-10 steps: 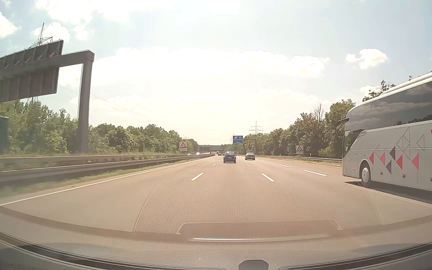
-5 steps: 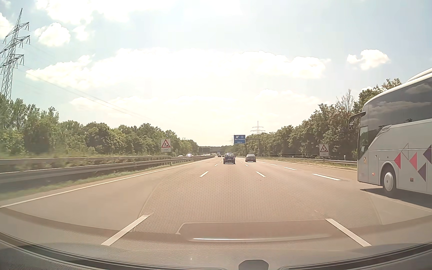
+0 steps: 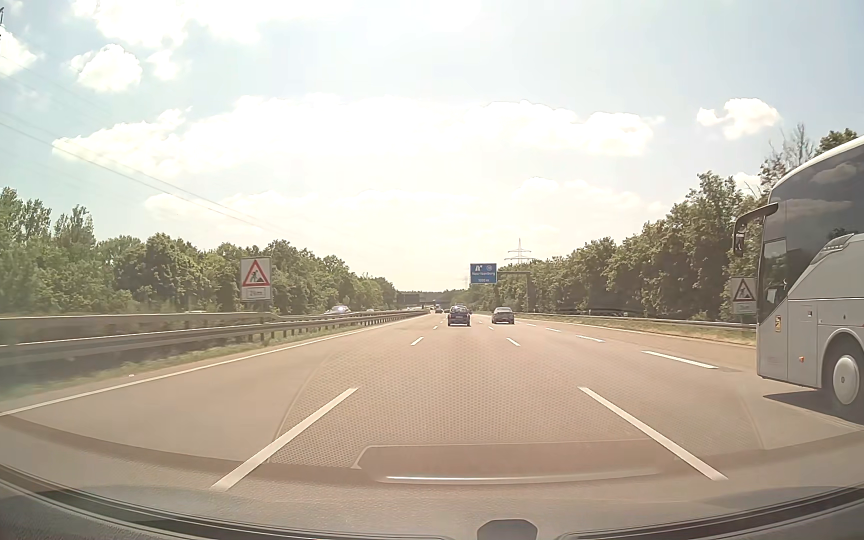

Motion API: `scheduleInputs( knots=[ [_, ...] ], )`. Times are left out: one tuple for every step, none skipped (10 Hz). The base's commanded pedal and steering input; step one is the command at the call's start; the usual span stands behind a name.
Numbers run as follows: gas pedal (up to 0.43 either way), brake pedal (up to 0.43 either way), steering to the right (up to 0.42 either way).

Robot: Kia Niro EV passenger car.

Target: Follow the waypoints while adhering to traffic rules and regulations

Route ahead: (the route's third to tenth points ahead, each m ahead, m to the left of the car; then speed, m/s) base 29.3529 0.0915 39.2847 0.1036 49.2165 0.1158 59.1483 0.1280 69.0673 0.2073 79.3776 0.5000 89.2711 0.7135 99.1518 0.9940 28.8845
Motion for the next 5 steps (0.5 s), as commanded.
scheduleInputs(
  knots=[
    [0.268,0.030,-0.001],
    [0.268,0.030,-0.001],
    [0.268,0.030,-0.002],
    [0.268,0.030,-0.001],
    [0.268,0.030,-0.001]
  ],
)
